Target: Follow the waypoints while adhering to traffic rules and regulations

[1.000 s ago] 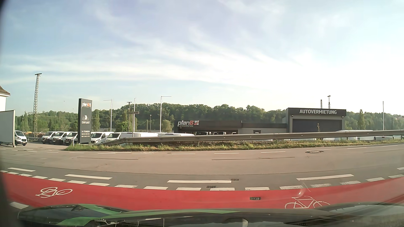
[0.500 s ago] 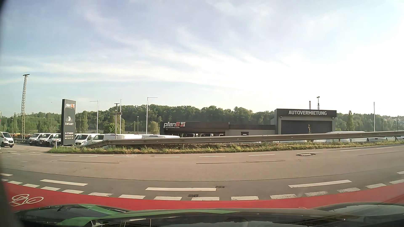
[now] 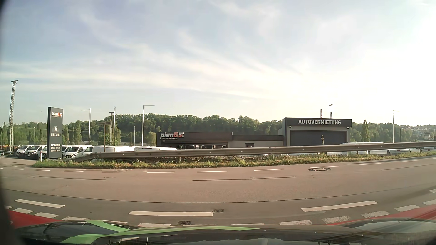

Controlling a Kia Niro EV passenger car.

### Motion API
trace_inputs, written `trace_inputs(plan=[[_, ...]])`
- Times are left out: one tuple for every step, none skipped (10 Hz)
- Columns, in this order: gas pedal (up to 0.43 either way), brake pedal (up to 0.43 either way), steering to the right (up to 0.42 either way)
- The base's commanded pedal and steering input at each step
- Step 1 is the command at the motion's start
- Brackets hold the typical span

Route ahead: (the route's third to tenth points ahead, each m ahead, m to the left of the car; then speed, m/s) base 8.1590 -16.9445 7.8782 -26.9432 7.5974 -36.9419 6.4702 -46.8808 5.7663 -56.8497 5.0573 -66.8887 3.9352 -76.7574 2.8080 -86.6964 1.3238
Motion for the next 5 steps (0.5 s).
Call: trace_inputs(plan=[[0.0,0.0,0.324],[0.0,0.0,0.324],[0.0,0.0,0.324],[0.0,0.0,0.324],[0.0,0.0,0.324]])
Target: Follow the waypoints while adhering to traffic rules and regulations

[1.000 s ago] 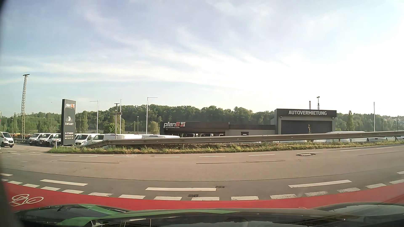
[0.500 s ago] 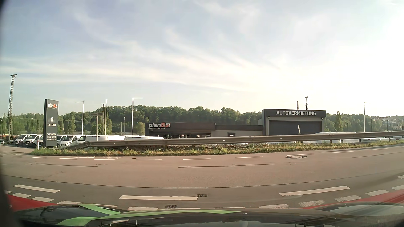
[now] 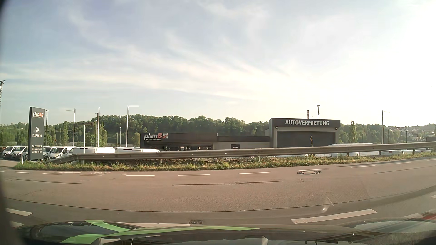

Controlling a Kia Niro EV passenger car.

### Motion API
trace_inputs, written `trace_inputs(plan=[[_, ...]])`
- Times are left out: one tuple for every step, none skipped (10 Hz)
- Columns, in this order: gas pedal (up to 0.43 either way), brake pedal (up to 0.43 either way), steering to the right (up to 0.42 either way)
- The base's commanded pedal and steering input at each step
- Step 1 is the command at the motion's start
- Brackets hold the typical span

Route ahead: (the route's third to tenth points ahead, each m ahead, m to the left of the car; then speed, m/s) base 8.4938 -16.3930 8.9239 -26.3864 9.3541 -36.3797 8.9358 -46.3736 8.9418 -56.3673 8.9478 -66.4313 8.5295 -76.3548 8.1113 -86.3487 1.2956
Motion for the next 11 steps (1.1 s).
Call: trace_inputs(plan=[[0.0,0.043,0.324],[0.0,0.14,0.324],[0.0,0.146,0.324],[0.0,0.177,0.324],[0.0,0.201,0.324],[0.0,0.213,0.326],[0.0,0.22,0.329],[0.0,0.213,0.333],[0.0,0.152,0.339],[0.0,0.122,0.346],[0.0,0.104,0.358]])
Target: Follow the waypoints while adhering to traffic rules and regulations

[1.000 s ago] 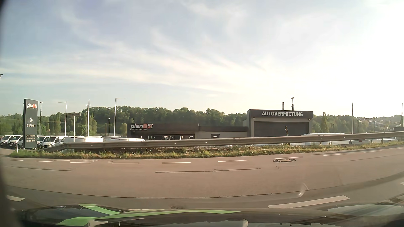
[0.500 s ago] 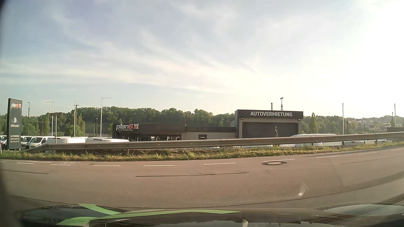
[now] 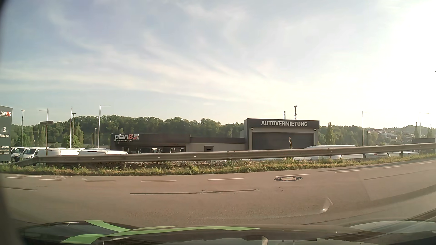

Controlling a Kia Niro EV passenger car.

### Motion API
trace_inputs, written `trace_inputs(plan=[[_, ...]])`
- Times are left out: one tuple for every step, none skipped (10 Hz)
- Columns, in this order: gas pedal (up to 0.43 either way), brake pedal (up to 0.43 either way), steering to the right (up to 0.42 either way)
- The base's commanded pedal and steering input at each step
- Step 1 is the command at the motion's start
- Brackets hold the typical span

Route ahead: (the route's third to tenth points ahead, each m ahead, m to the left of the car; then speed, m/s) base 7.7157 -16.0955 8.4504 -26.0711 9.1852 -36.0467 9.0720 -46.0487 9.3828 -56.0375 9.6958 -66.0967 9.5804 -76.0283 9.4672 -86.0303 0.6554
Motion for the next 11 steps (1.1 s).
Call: trace_inputs(plan=[[0.0,0.073,0.367],[0.0,0.067,0.372],[0.0,0.0,0.377],[0.0,0.0,0.387],[0.0,0.0,0.393],[0.0,0.0,0.402],[0.0,0.0,0.41],[0.0,0.0,0.415],[0.0,0.0,0.419],[0.0,0.0,0.42],[0.0,0.0,0.423]])
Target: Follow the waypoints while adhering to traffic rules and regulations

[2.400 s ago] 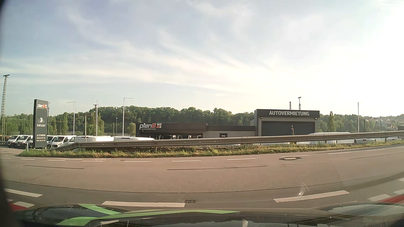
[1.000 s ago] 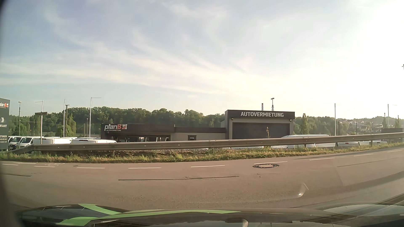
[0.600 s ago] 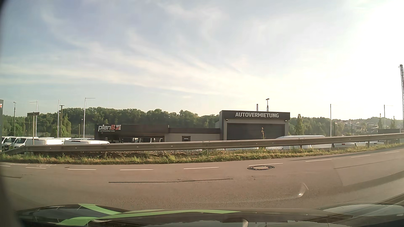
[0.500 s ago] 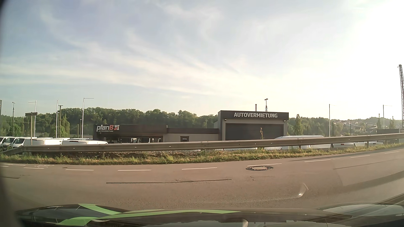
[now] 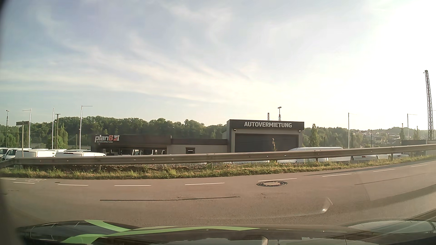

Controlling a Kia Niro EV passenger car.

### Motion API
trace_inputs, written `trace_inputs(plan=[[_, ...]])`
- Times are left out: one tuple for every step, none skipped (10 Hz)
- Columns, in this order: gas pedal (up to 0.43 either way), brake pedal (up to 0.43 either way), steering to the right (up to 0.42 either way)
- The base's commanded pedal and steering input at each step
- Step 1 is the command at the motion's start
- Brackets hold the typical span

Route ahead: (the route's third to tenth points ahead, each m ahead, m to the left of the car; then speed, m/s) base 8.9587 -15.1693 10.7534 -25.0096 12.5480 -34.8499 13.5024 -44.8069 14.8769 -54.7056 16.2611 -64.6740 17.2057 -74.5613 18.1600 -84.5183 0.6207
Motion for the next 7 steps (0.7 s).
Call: trace_inputs(plan=[[0.0,0.0,0.428],[0.0,0.0,0.446],[0.0,0.0,0.472],[0.047,0.0,0.518],[0.087,0.0,0.583],[0.11,0.0,0.652],[0.13,0.0,0.69]])
